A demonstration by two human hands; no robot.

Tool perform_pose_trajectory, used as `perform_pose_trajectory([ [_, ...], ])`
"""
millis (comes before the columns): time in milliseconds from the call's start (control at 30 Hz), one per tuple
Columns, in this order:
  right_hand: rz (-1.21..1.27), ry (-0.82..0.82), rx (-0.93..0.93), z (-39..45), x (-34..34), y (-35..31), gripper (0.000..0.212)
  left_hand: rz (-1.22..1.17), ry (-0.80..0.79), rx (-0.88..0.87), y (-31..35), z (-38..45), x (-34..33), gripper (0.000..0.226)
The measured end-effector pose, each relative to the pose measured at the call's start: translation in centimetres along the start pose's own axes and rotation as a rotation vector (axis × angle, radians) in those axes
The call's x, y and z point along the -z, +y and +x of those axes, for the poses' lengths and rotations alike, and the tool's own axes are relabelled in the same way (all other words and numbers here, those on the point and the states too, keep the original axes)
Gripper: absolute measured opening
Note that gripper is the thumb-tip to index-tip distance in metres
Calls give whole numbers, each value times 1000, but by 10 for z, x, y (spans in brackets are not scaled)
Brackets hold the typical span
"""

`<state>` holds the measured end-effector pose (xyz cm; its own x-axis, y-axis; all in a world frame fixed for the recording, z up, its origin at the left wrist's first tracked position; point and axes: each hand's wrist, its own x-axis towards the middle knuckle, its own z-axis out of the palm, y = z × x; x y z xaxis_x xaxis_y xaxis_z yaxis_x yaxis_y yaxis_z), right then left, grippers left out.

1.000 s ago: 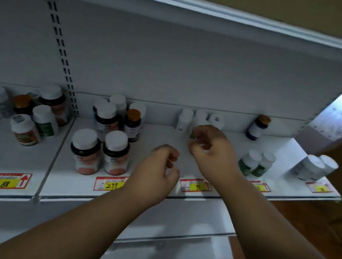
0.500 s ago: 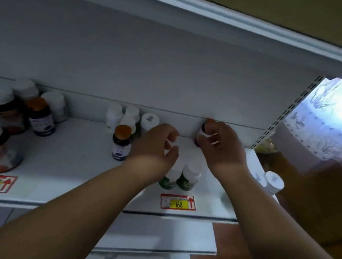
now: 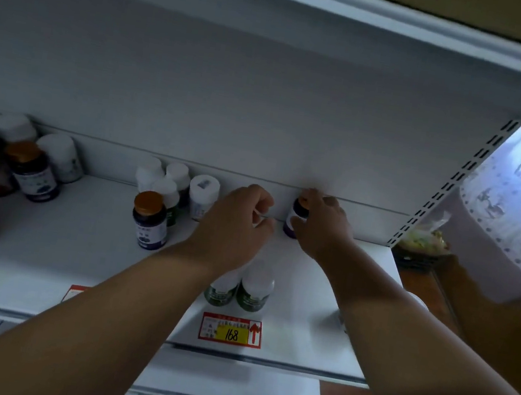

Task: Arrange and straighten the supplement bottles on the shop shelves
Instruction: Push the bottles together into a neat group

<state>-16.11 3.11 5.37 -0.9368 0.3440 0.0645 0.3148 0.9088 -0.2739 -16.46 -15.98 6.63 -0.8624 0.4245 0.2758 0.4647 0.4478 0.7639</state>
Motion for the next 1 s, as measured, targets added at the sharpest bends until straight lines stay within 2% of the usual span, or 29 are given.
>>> perform_pose_trajectory([
  [200,167,101,14,10,-6,-5,18,9,27,26,1,0,5,19],
  [400,440,300,175,-28,4,-27,17,4,38,99,-2,-20,30,29],
  [500,567,345,192,-49,23,-49,16,-20,27,118,-2,-31,48,37],
  [600,754,282,59,-69,41,-78,39,-65,-2,94,-5,-51,71,50],
  [767,950,133,-72,-112,47,-138,47,-80,-47,-29,-21,-98,123,54],
  [900,1064,70,-59,-141,31,-183,48,-151,-122,-17,-43,-137,164,56],
  [1000,1047,72,-66,-155,16,-212,50,-147,-144,-5,-64,-156,186,58],
])
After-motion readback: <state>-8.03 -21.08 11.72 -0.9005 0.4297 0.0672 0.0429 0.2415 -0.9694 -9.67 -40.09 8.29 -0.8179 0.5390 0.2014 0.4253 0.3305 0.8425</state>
